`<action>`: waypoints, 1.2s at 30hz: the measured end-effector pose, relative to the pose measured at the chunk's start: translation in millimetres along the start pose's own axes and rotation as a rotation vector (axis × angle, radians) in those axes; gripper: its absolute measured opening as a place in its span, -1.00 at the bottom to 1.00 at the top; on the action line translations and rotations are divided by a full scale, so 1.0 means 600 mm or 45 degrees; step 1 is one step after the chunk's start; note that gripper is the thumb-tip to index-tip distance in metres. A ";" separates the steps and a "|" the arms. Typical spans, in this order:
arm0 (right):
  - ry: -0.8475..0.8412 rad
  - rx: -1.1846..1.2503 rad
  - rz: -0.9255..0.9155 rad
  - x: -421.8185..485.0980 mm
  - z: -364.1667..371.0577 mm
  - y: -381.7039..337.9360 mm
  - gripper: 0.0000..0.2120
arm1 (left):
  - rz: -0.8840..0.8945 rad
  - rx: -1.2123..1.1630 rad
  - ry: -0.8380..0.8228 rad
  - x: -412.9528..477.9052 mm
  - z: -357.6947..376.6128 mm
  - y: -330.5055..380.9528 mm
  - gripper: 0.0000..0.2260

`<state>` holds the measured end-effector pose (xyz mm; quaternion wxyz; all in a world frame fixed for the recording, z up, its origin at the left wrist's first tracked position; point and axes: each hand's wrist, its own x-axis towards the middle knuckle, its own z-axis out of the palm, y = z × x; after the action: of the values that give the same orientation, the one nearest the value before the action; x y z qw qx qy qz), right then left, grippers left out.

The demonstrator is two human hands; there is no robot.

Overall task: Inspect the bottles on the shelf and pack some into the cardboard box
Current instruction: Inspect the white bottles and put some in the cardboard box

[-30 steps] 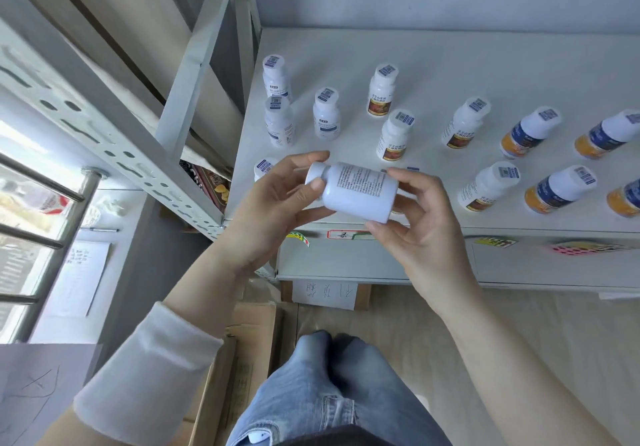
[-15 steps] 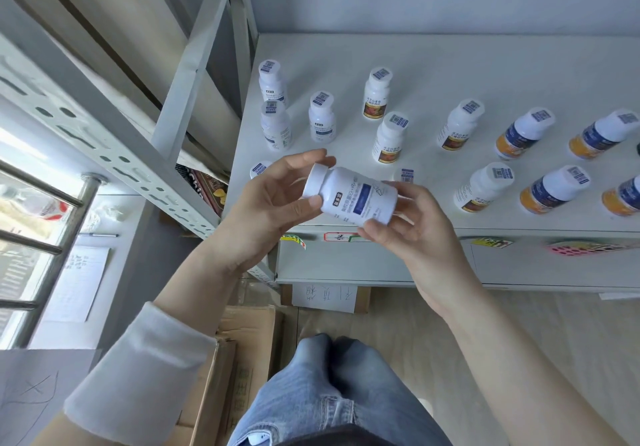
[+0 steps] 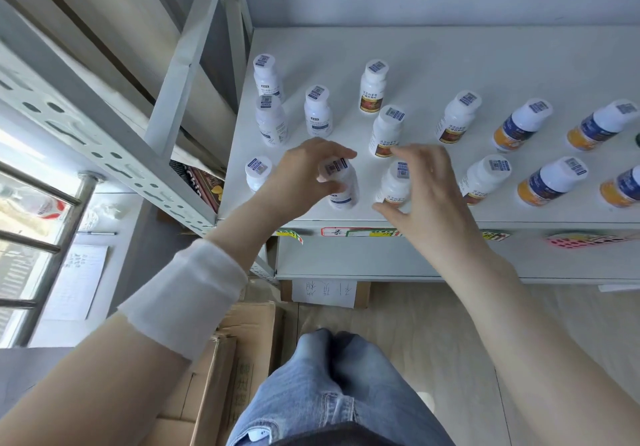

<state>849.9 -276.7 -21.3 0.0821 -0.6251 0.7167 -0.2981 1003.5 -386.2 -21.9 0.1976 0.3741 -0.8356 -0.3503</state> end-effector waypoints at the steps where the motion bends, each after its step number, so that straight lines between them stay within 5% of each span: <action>1: -0.006 -0.059 0.006 0.006 -0.004 -0.001 -0.36 | 0.020 0.066 -0.014 0.008 0.008 -0.006 -0.63; 11: -0.128 -0.236 0.037 0.027 -0.012 -0.001 -0.47 | 0.005 0.251 -0.151 0.022 0.044 -0.039 -0.64; 14: -0.132 -0.216 0.025 0.031 -0.010 -0.005 -0.47 | 0.038 0.271 -0.195 0.014 0.039 -0.035 -0.47; 19: -0.089 -0.144 -0.036 0.041 -0.001 -0.020 -0.49 | -0.001 0.544 0.389 -0.021 -0.017 -0.056 -0.46; 21: -0.084 -0.095 -0.069 0.045 0.007 -0.030 -0.51 | -0.254 0.587 0.366 -0.034 -0.031 -0.086 -0.52; 26: -0.096 0.255 0.056 0.049 0.035 -0.053 -0.55 | -0.436 0.180 0.381 -0.055 -0.057 -0.105 -0.68; 31: -0.500 0.907 0.452 0.044 0.047 -0.077 -0.58 | -0.298 -1.105 0.239 -0.115 -0.083 -0.048 -0.74; 33: -0.574 1.138 0.430 0.035 0.049 -0.079 -0.67 | -0.294 -1.184 0.243 -0.133 -0.078 -0.040 -0.72; 36: -0.356 1.024 0.152 0.020 0.059 -0.088 -0.56 | -0.403 -1.108 0.275 -0.151 -0.068 -0.042 -0.69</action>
<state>909.5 -301.6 -19.1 0.4327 -0.5351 0.5603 -0.4609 1098.1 -347.0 -19.1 0.3658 0.4136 -0.5185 -0.6529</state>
